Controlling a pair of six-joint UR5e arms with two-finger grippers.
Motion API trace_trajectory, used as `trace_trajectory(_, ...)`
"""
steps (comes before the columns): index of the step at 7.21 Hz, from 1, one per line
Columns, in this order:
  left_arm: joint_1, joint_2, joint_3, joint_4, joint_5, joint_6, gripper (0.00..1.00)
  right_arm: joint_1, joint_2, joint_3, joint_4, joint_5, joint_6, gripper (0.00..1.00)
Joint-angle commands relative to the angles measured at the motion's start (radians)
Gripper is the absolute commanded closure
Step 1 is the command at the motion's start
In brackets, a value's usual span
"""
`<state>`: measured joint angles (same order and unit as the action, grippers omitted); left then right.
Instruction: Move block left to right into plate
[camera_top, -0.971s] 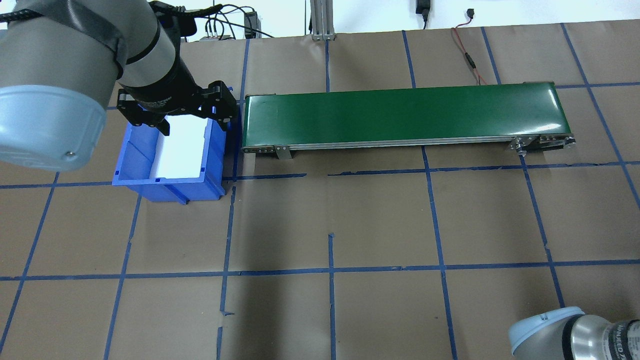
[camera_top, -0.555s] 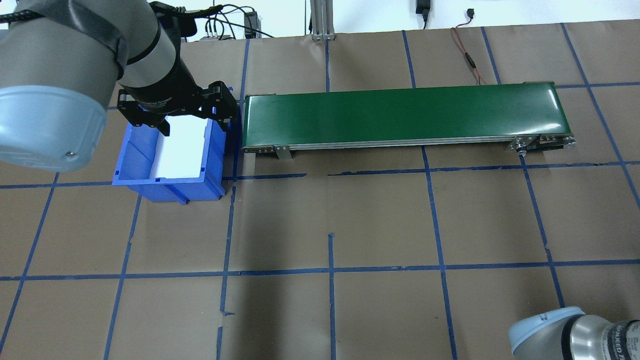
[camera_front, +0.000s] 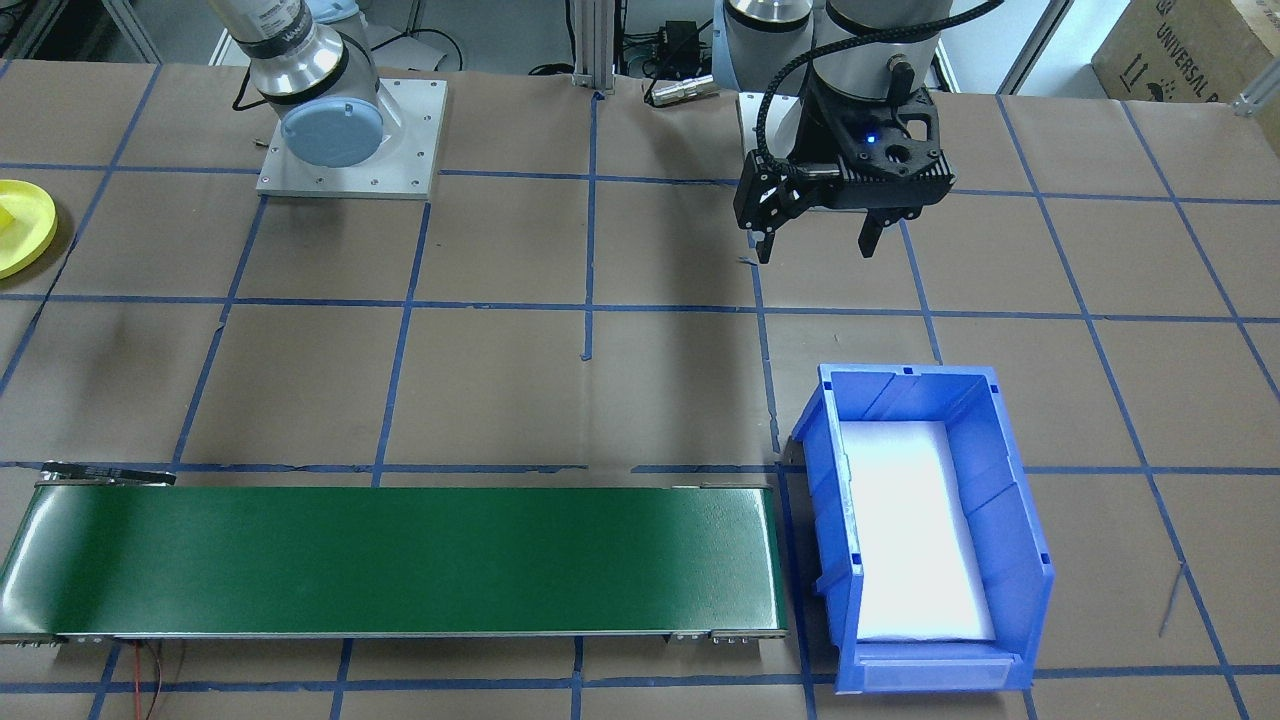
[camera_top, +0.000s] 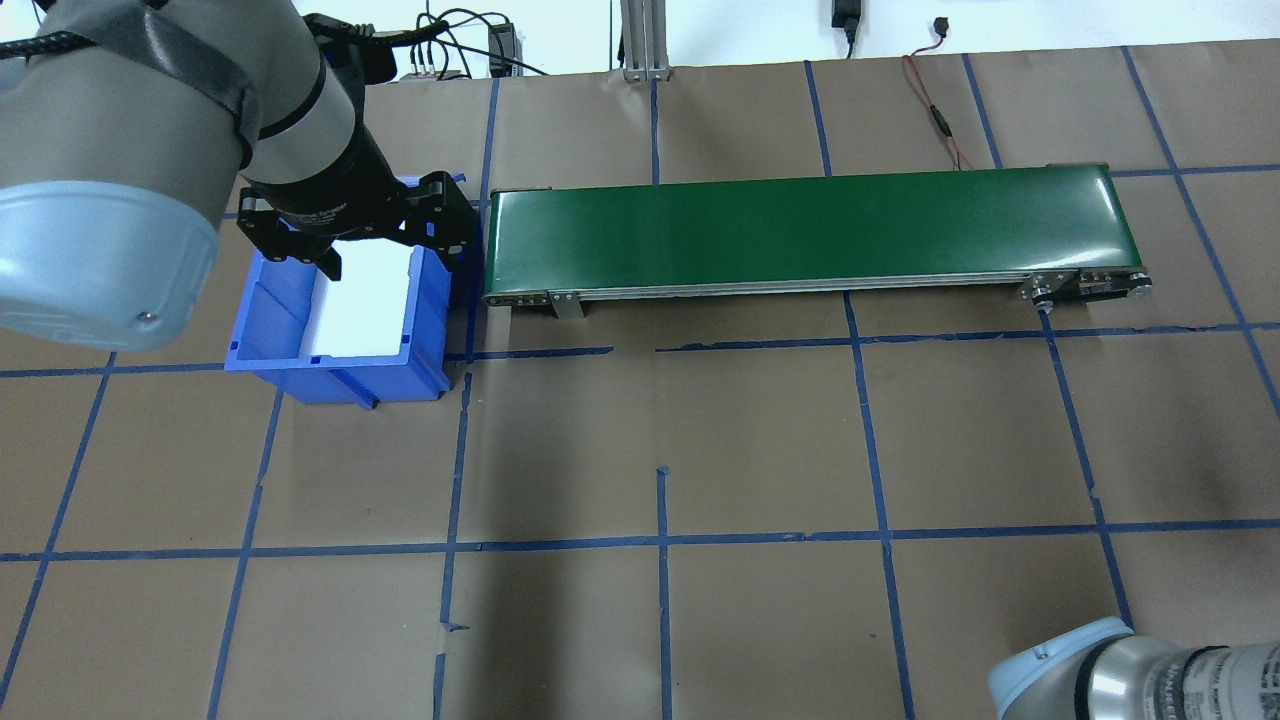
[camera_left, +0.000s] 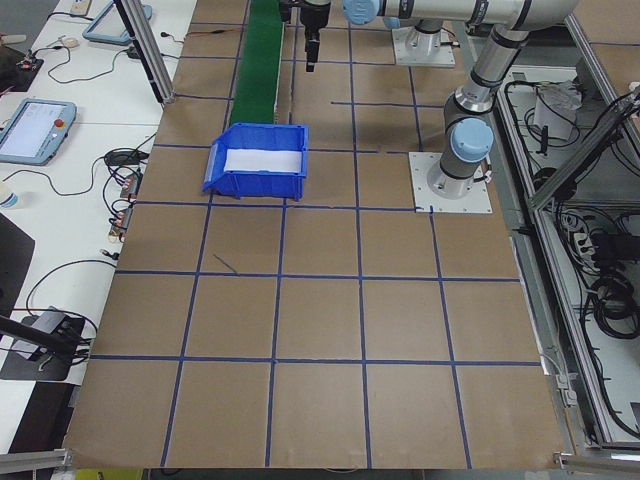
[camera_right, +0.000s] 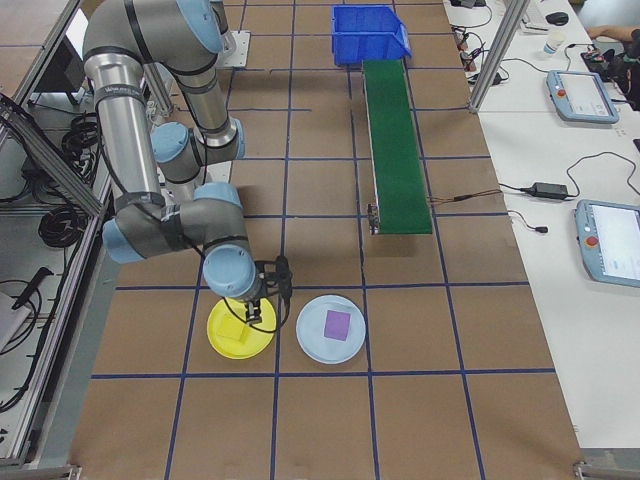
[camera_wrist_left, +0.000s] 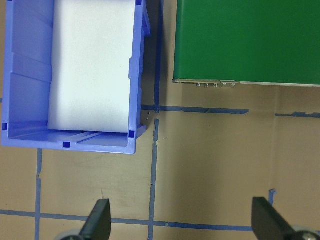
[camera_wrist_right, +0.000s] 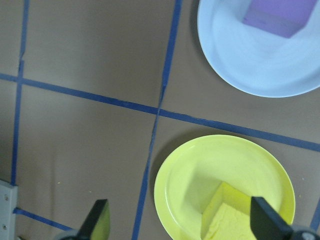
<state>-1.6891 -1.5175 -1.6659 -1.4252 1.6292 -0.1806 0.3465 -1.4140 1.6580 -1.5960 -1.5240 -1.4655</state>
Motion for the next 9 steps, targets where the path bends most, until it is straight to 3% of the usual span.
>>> trace_trajectory(1,-0.003,0.000,-0.001,0.002,0.000,-0.003,0.00,0.200,-0.121,-0.085,0.202,-0.008,0.066,0.00)
trace_trajectory(5,-0.003,0.000,-0.001,0.002,0.000,-0.003,0.00,0.360,-0.272,-0.077,0.512,0.007,0.503,0.00)
trace_trajectory(9,-0.003,0.000,-0.001,0.002,0.000,-0.004,0.00,0.699,-0.416,-0.073,0.547,0.001,0.984,0.03)
